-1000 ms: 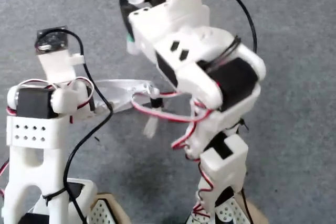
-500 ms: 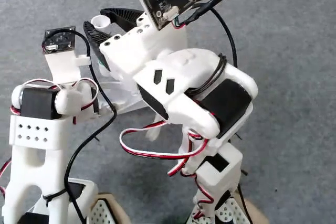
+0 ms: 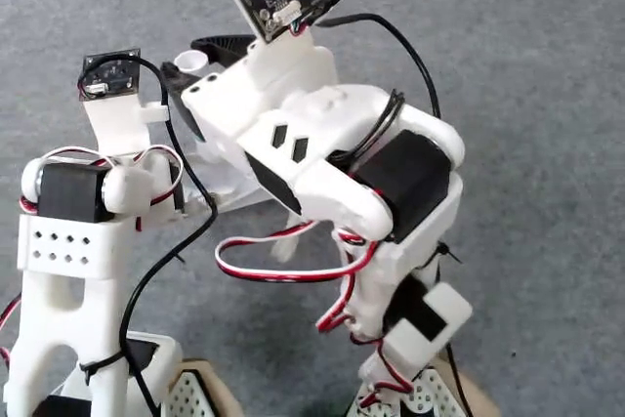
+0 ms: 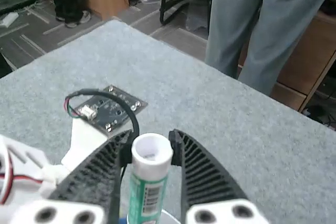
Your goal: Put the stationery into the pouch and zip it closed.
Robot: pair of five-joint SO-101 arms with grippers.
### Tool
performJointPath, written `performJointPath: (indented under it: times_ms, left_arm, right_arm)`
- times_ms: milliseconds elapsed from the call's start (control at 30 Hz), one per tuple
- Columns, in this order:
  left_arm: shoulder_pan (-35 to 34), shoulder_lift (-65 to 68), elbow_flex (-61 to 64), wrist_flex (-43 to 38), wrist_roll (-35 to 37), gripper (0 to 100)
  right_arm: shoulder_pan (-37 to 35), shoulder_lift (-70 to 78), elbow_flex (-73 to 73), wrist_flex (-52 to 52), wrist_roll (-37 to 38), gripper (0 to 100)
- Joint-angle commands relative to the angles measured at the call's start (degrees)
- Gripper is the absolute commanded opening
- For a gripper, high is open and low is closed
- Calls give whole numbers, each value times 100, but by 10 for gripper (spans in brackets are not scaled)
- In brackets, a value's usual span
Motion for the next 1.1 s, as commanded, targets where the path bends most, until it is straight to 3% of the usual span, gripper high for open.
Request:
performJointPath:
  times_ms: [0, 400, 1067]
  left_arm:
    - [66, -70, -4, 62, -18, 28]
    - [66, -70, 13, 62, -18, 28]
    - [66, -44, 4, 62, -9, 28]
  right_arm:
    - [-62, -479, 374, 44, 9, 11]
    - [-44, -1200, 1974, -26, -264, 11]
    - [-62, -2510, 4268, -1723, -281, 11]
